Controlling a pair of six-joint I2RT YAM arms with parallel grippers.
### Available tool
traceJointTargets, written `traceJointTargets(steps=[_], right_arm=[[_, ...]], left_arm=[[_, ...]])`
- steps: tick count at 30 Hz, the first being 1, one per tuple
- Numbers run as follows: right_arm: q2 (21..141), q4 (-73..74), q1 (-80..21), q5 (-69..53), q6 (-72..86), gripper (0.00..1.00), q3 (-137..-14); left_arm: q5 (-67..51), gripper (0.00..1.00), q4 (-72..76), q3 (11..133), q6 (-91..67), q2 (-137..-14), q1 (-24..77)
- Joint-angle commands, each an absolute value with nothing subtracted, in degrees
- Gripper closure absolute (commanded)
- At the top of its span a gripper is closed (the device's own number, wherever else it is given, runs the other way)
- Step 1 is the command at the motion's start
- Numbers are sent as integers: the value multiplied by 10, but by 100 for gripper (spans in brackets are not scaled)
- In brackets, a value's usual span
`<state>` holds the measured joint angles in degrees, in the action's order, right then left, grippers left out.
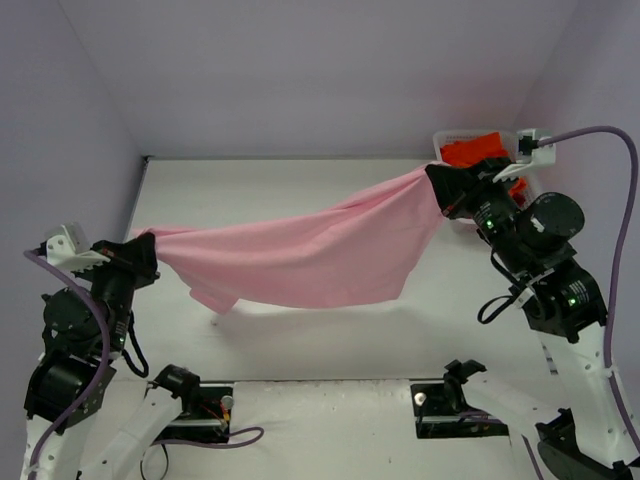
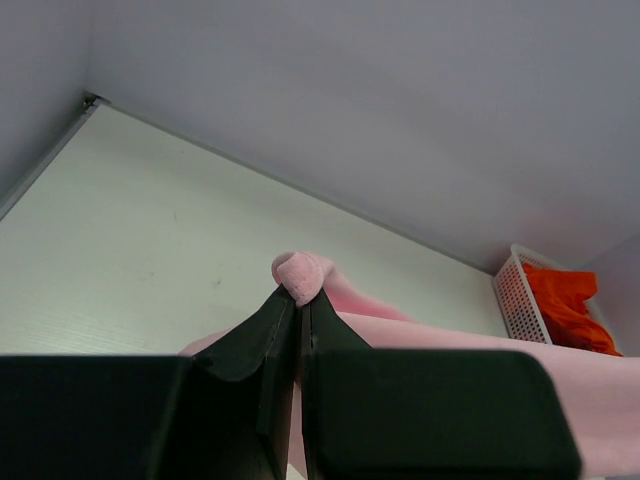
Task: Fold and stack the t-shirts
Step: Flatten the tshirt out
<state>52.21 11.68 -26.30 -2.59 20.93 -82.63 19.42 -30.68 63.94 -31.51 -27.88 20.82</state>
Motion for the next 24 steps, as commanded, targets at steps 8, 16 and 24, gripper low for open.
traceJointTargets(steps=[8, 16, 24], right_arm=[[485, 84, -265, -77, 206, 100, -862], [490, 97, -265, -101, 207, 100, -840], [493, 114, -265, -71, 209, 100, -771]], left_arm=[[200, 100, -300, 675, -326, -237, 204], [195, 100, -323, 643, -345, -222, 203], [163, 100, -300, 531, -403, -227, 204]])
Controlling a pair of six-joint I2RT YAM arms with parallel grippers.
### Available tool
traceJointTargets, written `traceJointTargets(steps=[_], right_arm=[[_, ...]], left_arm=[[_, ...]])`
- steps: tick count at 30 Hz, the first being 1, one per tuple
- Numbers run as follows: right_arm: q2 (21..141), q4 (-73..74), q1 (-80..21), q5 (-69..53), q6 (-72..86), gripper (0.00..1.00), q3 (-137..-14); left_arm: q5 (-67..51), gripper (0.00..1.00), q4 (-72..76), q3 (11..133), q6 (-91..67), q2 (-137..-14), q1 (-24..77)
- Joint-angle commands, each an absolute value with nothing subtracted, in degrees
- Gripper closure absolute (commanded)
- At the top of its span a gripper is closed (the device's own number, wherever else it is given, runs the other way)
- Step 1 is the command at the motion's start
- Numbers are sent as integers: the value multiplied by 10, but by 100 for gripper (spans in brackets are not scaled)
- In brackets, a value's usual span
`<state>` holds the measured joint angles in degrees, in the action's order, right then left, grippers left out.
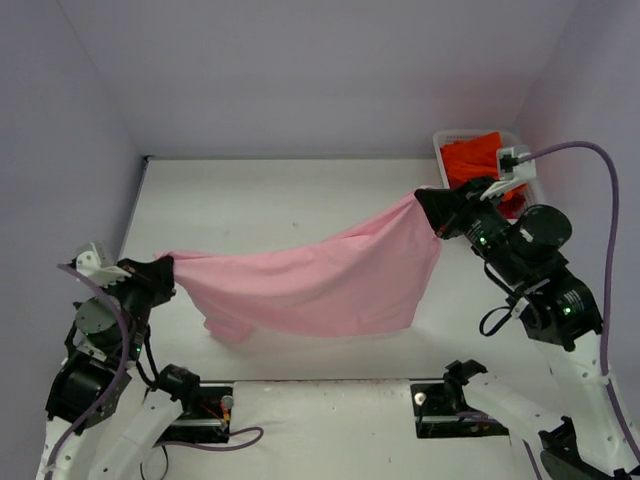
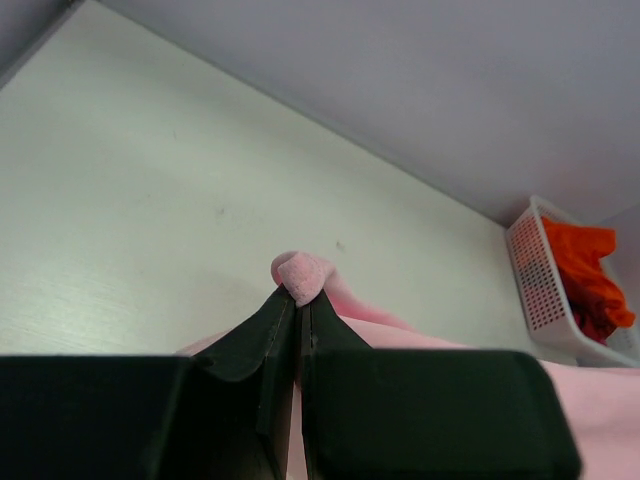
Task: Fold and stack the t-shirts
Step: Flatten the tshirt out
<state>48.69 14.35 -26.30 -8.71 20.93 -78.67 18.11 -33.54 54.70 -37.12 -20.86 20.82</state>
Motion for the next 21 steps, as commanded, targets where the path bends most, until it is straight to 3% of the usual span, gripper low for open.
traceJointTargets(steps=[1, 21], right_arm=[[491, 114, -265, -66, 213, 100, -752], [592, 85, -265, -25, 237, 100, -571]], left_arm=[[160, 100, -296, 524, -410, -228, 204], [142, 100, -219, 432, -418, -293, 204]])
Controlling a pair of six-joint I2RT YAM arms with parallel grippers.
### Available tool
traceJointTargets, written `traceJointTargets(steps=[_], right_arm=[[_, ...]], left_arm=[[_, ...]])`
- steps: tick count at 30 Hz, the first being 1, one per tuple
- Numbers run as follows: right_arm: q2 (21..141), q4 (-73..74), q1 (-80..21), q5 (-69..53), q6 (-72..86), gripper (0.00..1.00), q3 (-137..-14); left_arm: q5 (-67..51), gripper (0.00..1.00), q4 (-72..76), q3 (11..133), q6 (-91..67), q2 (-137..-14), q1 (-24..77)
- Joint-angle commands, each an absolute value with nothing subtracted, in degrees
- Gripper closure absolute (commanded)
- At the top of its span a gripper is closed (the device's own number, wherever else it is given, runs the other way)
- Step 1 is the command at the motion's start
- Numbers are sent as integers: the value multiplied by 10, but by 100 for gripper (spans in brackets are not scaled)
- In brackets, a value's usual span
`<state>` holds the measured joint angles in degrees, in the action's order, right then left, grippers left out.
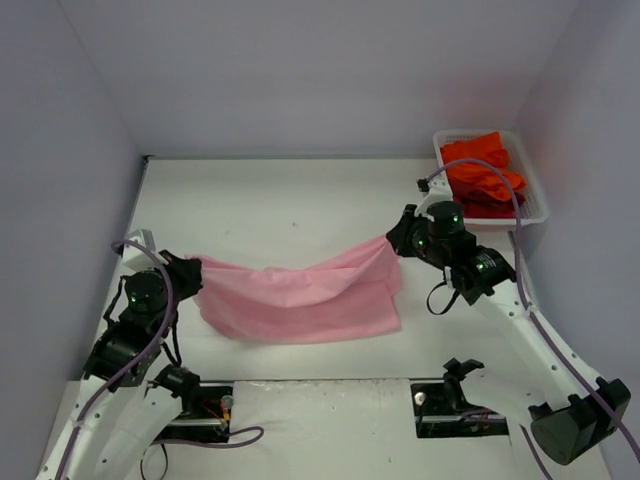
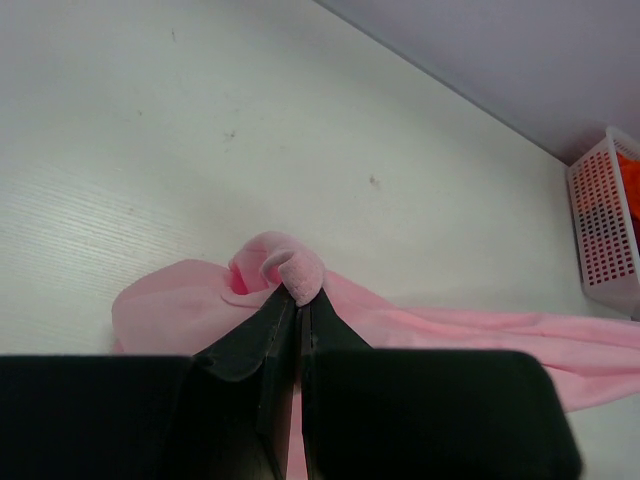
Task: Fold and stack the t-shirts
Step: Flatten the tshirt out
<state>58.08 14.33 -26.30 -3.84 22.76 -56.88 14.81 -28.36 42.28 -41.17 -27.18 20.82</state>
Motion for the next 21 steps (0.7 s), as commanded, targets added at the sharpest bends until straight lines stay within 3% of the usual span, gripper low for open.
traceJointTargets(steps=[1, 21], right_arm=[[597, 77, -265, -27, 239, 100, -568], [762, -20, -265, -21, 234, 100, -561]], left_arm=[[142, 100, -216, 428, -417, -297, 203], [127, 98, -136, 411, -409, -410, 203]])
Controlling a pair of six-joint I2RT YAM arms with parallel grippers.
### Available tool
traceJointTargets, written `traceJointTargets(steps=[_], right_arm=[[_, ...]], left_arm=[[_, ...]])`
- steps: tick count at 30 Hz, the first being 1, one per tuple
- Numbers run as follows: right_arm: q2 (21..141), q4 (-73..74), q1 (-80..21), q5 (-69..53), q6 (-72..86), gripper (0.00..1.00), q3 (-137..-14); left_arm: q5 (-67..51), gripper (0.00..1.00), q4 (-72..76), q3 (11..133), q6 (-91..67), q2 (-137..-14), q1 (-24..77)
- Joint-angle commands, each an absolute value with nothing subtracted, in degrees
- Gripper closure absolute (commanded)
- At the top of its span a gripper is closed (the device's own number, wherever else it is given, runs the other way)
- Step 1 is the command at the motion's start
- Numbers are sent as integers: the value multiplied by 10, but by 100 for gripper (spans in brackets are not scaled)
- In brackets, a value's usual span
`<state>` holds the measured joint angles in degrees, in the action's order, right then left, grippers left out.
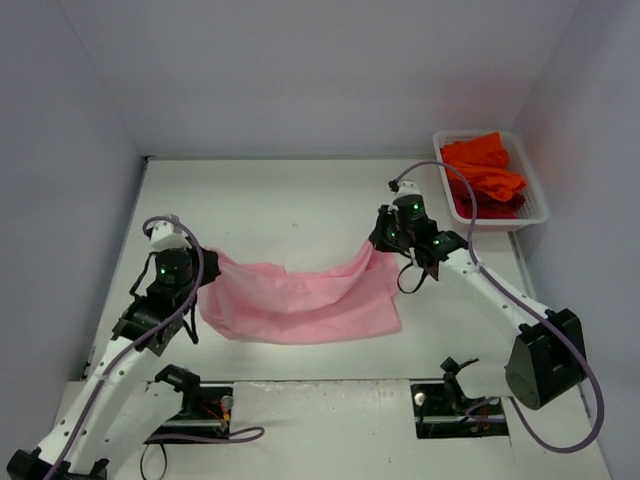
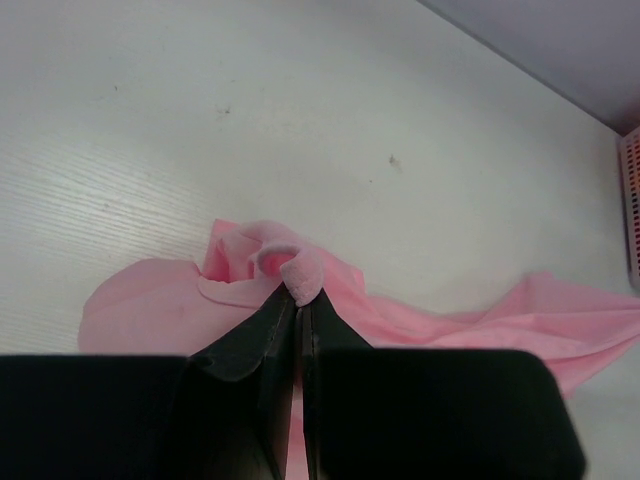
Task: Fold and stack the t-shirts
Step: Flatten the tshirt out
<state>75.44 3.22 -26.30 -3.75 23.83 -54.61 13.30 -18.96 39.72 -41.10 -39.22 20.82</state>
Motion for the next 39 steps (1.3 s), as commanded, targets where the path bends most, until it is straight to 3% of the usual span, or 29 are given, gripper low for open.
traceJointTargets(steps=[1, 24, 39], right_arm=[[772, -22, -266, -21, 233, 100, -563], [874, -32, -253, 40, 202, 100, -649], [975, -62, -188, -21, 206, 100, -715]], left_arm=[[127, 98, -132, 410, -407, -414, 203], [128, 100, -30, 497, -419, -638, 168], [85, 100, 16, 569, -441, -762, 90]])
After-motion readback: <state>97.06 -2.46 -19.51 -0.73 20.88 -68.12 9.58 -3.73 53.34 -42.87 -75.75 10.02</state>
